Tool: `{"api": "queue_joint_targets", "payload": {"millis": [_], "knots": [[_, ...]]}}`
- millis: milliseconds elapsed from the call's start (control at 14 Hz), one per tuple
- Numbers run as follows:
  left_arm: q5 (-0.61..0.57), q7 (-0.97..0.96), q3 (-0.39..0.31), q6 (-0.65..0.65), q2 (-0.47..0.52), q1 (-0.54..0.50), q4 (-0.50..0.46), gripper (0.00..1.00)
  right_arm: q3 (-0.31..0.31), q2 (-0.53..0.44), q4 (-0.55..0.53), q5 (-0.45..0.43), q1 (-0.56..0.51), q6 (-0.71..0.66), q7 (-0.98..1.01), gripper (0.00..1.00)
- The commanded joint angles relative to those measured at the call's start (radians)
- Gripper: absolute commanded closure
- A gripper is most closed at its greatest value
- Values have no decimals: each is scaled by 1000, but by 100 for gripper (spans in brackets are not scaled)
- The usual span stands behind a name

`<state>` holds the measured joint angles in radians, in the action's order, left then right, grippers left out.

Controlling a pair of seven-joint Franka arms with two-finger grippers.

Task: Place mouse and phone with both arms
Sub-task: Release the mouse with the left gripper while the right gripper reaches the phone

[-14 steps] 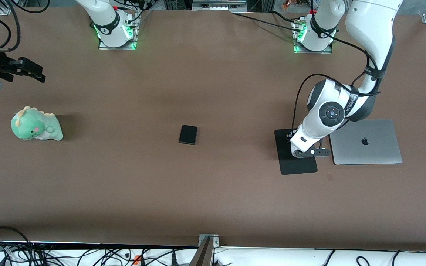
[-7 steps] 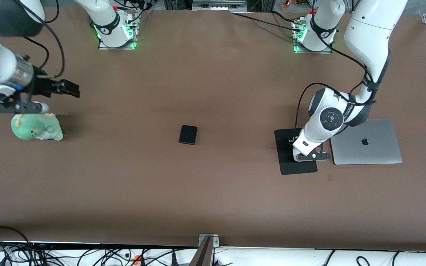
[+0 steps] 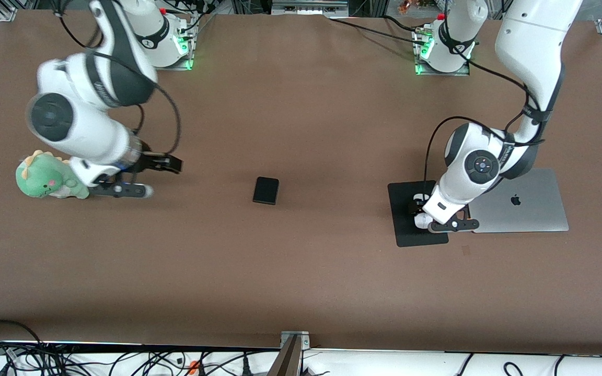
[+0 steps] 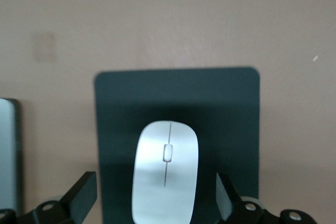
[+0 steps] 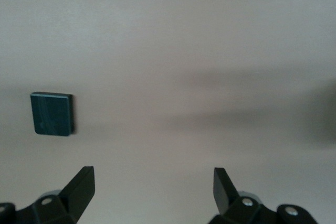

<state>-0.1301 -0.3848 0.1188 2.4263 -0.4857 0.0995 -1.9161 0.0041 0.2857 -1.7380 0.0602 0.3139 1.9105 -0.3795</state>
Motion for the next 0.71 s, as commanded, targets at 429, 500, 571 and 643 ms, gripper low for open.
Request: {"api": "queue_joint_targets", "payload": {"millis": [429,500,571,643], "knots": [[64,114,13,-504,433,-93,66,0,-6,249,12,1,203,294,-357,0],[66,166,13,-539,449,-113,89,0,-6,269,14,0,217,326,-378,0],[66,206,12,-567,464,-127,103,0,-6,294,24,0,231,358,-404,0],[66,222,12,-599,476,-142,124,0,-6,323,46,-3,249,373,-451,0]]}}
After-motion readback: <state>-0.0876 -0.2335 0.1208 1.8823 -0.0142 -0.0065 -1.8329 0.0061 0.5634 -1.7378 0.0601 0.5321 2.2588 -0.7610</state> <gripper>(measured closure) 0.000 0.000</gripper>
